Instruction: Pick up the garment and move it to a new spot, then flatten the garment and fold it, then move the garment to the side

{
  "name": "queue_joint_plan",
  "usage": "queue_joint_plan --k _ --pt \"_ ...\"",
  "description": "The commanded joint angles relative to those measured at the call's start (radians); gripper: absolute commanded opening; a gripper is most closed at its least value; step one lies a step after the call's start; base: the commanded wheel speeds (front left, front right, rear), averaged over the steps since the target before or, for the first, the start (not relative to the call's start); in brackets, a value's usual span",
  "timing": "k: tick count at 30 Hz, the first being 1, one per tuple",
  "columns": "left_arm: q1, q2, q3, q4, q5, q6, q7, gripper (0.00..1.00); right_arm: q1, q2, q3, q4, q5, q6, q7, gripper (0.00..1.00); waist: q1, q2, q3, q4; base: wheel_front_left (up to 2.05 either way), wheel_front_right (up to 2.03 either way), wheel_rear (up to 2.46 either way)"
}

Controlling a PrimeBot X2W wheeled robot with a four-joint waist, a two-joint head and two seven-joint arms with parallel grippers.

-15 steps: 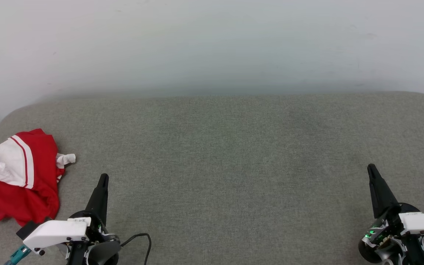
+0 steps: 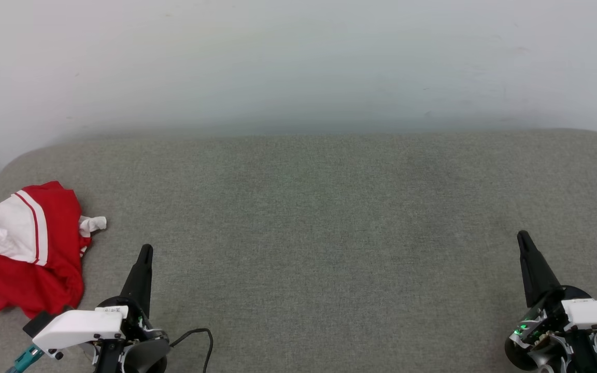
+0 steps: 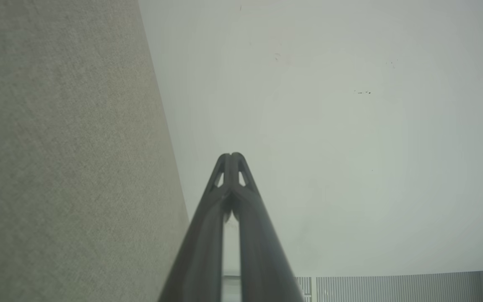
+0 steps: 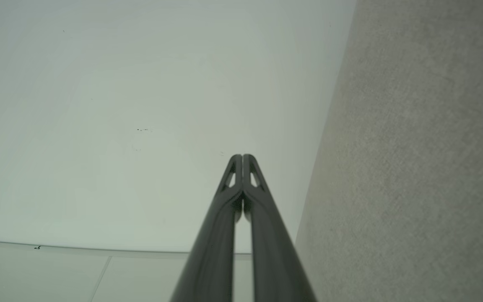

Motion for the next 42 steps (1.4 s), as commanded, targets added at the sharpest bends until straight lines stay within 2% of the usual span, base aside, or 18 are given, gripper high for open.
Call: queue_joint_plan --k 1,2,3,4,14,22,28,34,35,42 --pt "-0.007 -0.002 0.002 0.0 0.001 -0.004 0.002 0.0 -0.012 0.004 0.0 0.001 -0.005 0.0 -0.001 0.0 0.0 -0.0001 0.0 0.0 0.0 0.0 0.0" --pt "0.001 0.0 -0.001 0.003 0.0 0.0 0.0 1.0 0.002 0.0 0.0 0.002 0.0 0.0 0.0 1.0 0.0 -0.0001 0.0 0.0 0.0 0.0 0.0" --pt "0.005 0.0 -0.003 0.011 0.0 0.0 -0.001 0.0 0.007 0.0 0.0 0.009 0.0 0.0 0.0 0.0 0.0 -0.0001 0.0 0.0 0.0 0.0 0.0" --pt "0.009 -0.001 -0.006 0.016 0.0 0.0 -0.002 1.0 0.012 0.001 0.001 0.014 -0.001 0.0 -0.001 1.0 0.0 -0.0001 0.0 0.0 0.0 0.0 0.0" --pt "-0.008 -0.001 -0.061 -0.022 0.007 0.0 -0.054 1.0 0.012 -0.001 0.021 -0.029 -0.022 0.0 -0.041 1.0 0.0 -0.0001 0.001 0.0 0.0 0.0 0.0" --pt "-0.011 0.0 -0.092 -0.061 0.069 0.0 -0.091 1.0 0.014 -0.026 0.051 -0.065 -0.076 0.0 -0.081 1.0 0.0 -0.0001 -0.001 0.002 0.0 0.0 0.0" --pt "-0.011 0.0 -0.112 -0.08 0.158 0.0 -0.116 1.0 0.013 -0.063 0.082 -0.073 -0.224 0.0 -0.115 1.0 0.0 -0.0001 -0.002 0.003 0.0 0.0 0.0" --pt "-0.013 0.0 -0.131 -0.078 0.306 0.0 -0.14 1.0 0.011 -0.068 0.083 -0.085 -0.403 0.0 -0.14 1.0 0.0 -0.0001 -0.005 0.005 0.0 0.0 0.0" --pt "-0.013 0.0 -0.131 -0.078 0.306 0.0 -0.14 1.0 0.011 -0.068 0.083 -0.085 -0.403 0.0 -0.14 1.0 0.0 -0.0001 -0.005 0.005 0.0 0.0 0.0" --pt "-0.015 0.0 -0.148 -0.07 0.515 0.0 -0.166 1.0 0.02 -0.069 0.094 -0.091 -0.606 0.0 -0.165 1.0 0.0 -0.0001 -0.01 0.006 0.0 0.0 0.0"
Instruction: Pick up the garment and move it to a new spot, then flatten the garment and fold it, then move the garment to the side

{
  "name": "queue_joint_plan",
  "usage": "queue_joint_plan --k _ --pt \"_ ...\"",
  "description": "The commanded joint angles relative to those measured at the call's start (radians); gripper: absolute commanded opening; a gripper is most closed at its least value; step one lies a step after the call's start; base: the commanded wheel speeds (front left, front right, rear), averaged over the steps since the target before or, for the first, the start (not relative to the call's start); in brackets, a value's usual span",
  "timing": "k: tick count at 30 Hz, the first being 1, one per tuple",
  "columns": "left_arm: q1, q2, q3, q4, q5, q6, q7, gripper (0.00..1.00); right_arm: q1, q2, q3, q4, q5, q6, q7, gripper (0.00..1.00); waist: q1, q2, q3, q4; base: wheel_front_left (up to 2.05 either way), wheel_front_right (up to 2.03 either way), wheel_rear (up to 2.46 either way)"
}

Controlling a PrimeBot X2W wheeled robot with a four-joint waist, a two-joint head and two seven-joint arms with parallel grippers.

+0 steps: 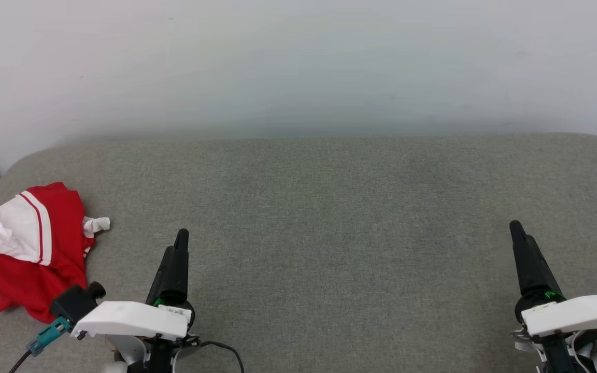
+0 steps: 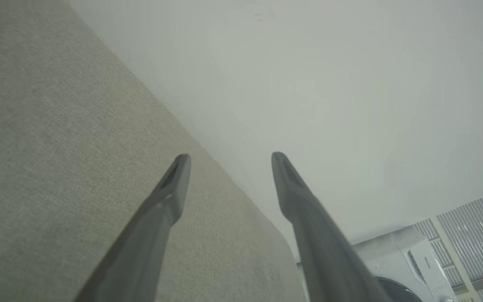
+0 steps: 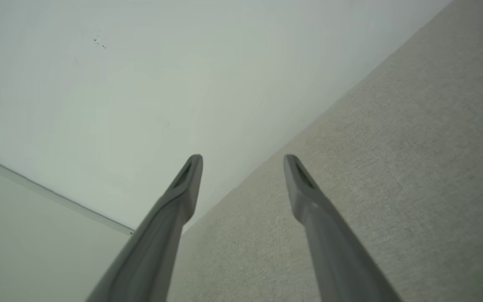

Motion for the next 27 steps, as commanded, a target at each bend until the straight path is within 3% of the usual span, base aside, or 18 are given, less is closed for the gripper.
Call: queue_joint_plan --k 1,13,27 --pt "-0.029 0.002 -0.005 -0.015 0.049 0.0 -0.01 1.0 -0.01 -0.011 0.006 -0.018 -0.042 0.0 -0.009 1.0 -0.0001 -0.0001 -0.001 0.0 0.0 0.0 0.0" --pt "-0.027 0.008 -0.031 -0.027 0.349 0.014 -0.05 1.0 -0.008 -0.028 0.022 -0.032 -0.266 0.0 -0.02 1.0 -0.0001 -0.0001 -0.003 0.002 0.0 0.0 0.0" --pt "-0.033 0.036 -0.075 -0.012 0.595 0.076 -0.092 1.0 0.003 -0.026 0.022 -0.04 -0.477 0.0 -0.024 1.0 -0.0001 -0.0001 -0.006 0.0 0.0 0.0 0.0"
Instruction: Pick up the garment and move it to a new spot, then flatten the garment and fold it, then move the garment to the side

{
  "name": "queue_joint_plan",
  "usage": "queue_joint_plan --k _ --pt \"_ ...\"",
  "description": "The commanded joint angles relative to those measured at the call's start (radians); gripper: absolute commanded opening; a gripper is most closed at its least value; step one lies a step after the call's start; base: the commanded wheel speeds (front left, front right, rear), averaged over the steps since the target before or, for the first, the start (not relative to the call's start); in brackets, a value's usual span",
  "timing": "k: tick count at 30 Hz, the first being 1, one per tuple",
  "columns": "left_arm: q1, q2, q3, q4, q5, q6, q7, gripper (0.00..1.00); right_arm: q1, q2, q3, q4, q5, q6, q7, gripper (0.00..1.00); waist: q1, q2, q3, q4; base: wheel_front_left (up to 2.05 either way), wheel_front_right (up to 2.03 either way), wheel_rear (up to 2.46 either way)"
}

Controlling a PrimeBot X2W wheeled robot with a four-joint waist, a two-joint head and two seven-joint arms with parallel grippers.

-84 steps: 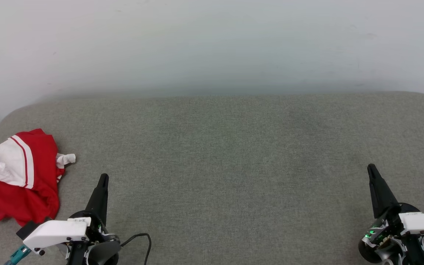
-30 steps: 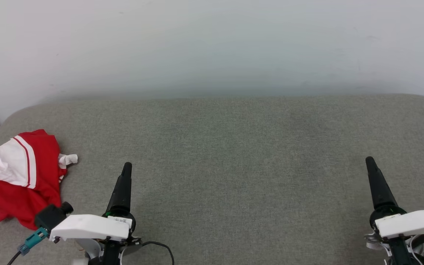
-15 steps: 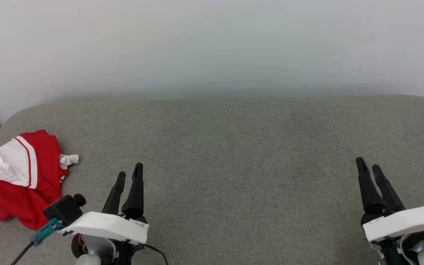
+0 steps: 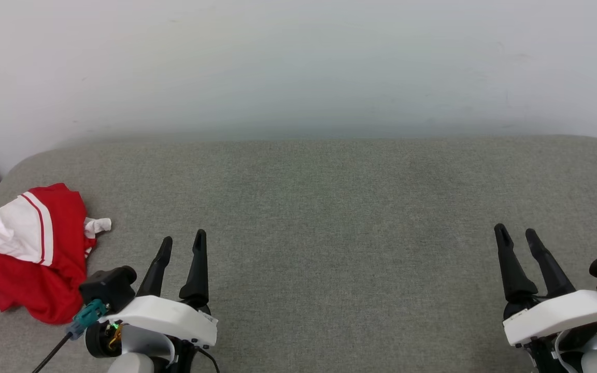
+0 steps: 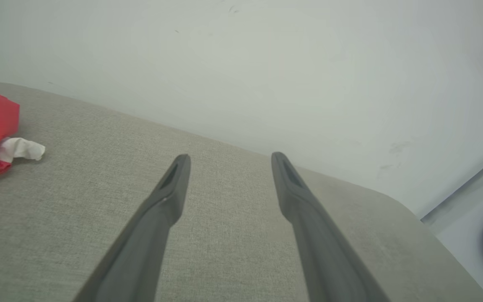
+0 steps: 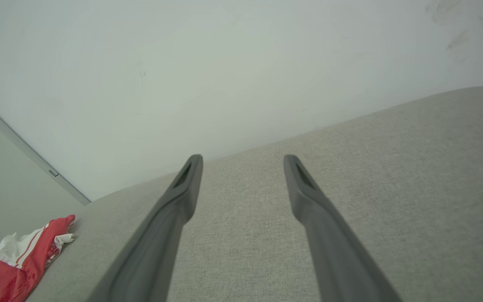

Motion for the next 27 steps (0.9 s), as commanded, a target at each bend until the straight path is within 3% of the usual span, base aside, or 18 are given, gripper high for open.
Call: queue_joint_plan --k 1,27 --pt "-0.021 0.007 -0.01 -0.004 0.034 0.008 -0.012 1.0 0.002 -0.002 0.0 -0.012 -0.033 0.0 -0.008 1.0 -0.0001 -0.0001 -0.001 0.0 0.0 0.0 0.0" --pt "-0.039 0.037 -0.089 0.021 0.271 0.053 -0.075 1.0 0.026 0.021 -0.012 -0.03 -0.302 0.0 0.001 1.0 -0.0001 -0.0001 -0.005 0.0 0.0 0.0 0.0"
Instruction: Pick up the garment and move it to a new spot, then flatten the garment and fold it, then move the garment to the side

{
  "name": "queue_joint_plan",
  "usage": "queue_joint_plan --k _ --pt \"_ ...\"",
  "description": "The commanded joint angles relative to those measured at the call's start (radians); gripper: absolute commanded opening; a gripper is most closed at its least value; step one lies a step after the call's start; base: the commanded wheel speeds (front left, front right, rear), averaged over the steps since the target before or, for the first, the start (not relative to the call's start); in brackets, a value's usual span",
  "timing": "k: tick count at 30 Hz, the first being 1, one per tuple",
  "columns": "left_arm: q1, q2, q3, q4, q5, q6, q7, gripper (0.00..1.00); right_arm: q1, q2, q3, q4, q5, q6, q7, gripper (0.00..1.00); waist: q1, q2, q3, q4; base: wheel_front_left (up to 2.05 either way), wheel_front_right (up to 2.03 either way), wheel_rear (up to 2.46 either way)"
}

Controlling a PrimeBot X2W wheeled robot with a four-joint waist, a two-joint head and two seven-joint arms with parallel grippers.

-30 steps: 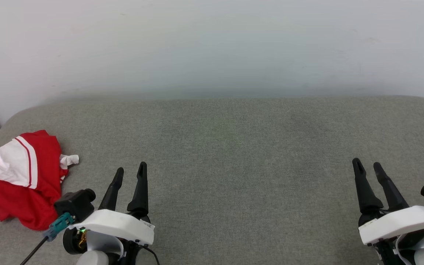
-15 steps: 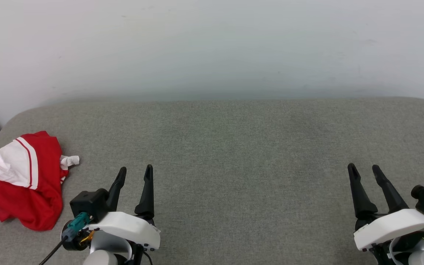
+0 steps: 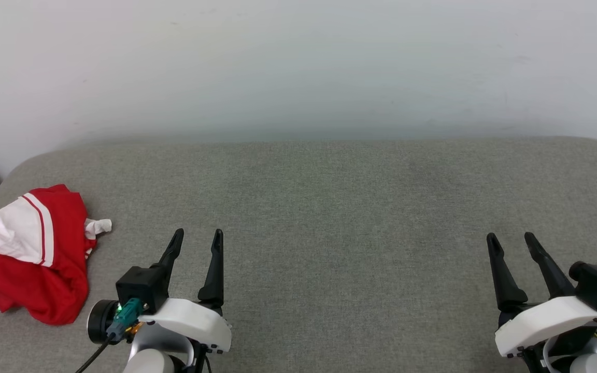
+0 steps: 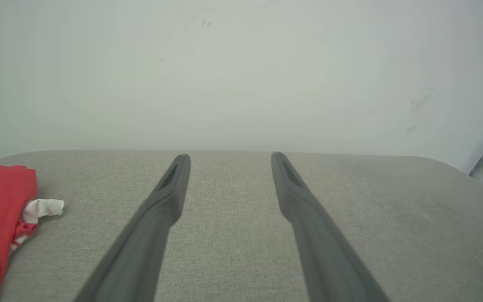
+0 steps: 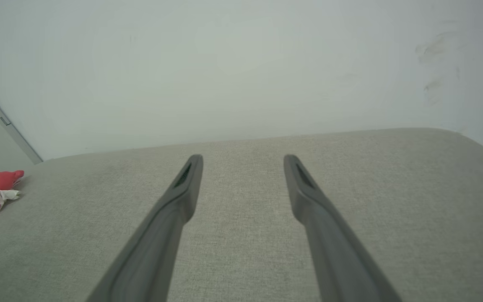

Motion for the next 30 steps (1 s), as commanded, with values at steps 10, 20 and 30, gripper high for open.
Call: queue_joint_plan --k 10,20,30 --pt "-0.018 -0.001 -0.017 0.02 0.078 -0.005 -0.029 1.0 0.004 0.008 0.002 -0.018 -0.105 0.0 -0.013 1.0 -0.0001 -0.0001 0.0 -0.004 0.0 0.0 0.0" --pt "-0.016 -0.012 -0.011 0.054 0.113 -0.006 -0.046 1.0 0.008 0.02 -0.013 -0.03 -0.172 0.0 -0.031 1.0 -0.0001 -0.0001 -0.003 -0.004 0.0 0.0 0.0" --pt "-0.011 -0.021 0.003 0.067 0.161 -0.003 -0.065 1.0 0.009 0.041 -0.041 -0.041 -0.238 0.0 -0.045 1.0 -0.0001 -0.0001 -0.008 -0.002 0.0 0.0 0.0"
